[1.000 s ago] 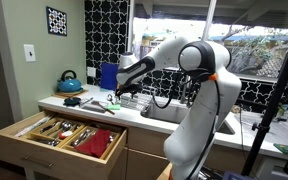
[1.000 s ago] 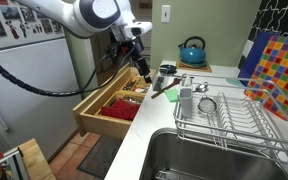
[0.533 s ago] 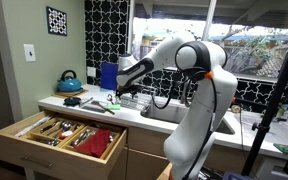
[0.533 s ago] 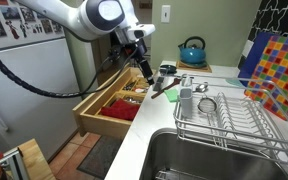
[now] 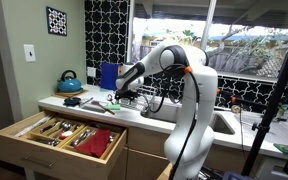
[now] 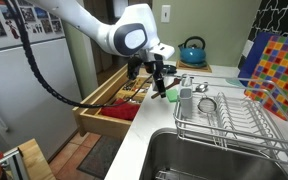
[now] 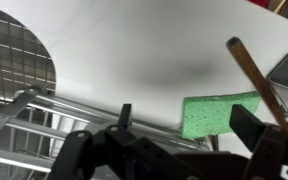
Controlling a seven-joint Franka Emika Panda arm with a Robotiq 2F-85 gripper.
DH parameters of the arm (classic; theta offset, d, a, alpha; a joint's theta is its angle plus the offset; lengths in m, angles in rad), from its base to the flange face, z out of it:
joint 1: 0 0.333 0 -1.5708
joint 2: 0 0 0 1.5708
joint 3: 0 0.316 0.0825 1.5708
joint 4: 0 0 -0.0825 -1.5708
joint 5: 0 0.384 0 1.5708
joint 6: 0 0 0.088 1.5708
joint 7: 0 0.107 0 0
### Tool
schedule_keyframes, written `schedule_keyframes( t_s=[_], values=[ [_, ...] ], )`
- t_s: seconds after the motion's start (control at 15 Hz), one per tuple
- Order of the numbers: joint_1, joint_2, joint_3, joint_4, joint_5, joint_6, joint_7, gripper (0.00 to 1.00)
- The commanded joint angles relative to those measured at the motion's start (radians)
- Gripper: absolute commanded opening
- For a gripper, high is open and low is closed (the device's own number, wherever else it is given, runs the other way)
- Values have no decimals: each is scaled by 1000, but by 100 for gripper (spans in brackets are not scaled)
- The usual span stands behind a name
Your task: Put the green thing onto the dish rack
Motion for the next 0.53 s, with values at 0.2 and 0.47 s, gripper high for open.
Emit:
schedule_keyframes(
  t_s=[0.2, 0.47],
  values=[
    [65, 133, -47, 46, 133, 181, -119, 100],
    [80, 195, -72, 74, 137, 256, -157, 100]
  ],
)
